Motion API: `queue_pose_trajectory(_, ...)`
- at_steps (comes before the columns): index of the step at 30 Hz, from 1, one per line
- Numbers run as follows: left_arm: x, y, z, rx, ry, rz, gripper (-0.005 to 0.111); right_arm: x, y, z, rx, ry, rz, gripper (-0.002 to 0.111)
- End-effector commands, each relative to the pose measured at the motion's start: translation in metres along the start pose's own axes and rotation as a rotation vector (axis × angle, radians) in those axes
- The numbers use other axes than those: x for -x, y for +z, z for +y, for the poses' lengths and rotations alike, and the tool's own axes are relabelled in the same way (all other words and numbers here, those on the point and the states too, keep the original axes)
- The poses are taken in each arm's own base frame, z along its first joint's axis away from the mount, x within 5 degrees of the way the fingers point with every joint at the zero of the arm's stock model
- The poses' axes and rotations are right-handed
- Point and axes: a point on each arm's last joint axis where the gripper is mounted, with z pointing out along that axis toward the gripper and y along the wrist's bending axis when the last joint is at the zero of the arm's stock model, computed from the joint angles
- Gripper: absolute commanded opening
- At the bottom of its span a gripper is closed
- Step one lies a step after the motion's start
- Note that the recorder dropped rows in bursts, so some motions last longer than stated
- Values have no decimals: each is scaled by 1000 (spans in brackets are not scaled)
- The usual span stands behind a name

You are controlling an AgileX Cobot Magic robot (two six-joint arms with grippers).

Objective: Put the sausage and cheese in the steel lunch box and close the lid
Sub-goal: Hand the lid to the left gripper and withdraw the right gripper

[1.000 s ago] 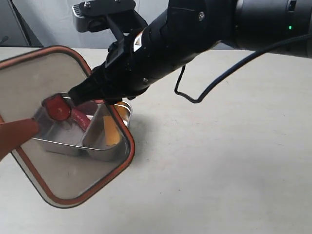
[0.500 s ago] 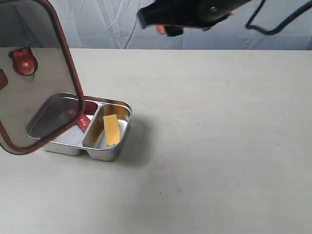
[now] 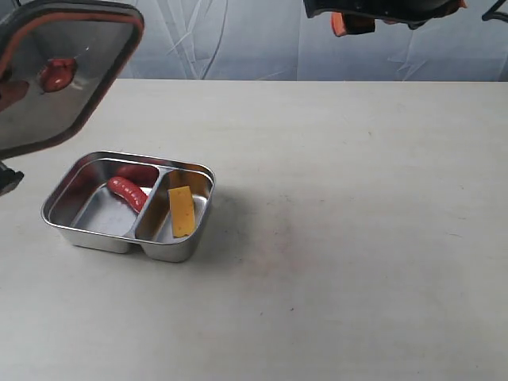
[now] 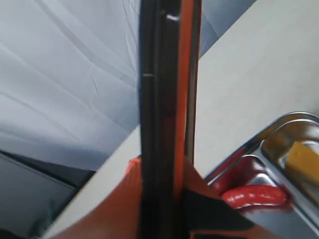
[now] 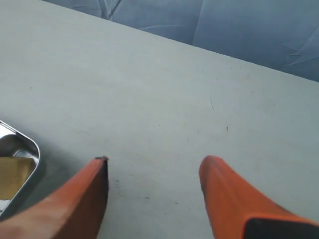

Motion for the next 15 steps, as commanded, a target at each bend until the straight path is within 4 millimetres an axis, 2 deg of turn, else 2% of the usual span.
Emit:
queue_pose_trajectory(1, 9, 11, -9, -24, 269, -40, 0, 3, -4, -4, -15, 1, -19, 55)
queue_pose_trajectory(5, 12, 23, -19, -62, 424, -57, 0, 2, -4, -5, -22, -4, -15, 55)
queue_pose_trajectory(9, 14, 34, -21, -45, 524, -93, 0, 0, -4, -6, -34, -6, 6, 55)
queue_pose_trajectory(15, 5, 53, -30, -107, 636, -46, 0, -2, -4, -8, -56, -15, 30, 55)
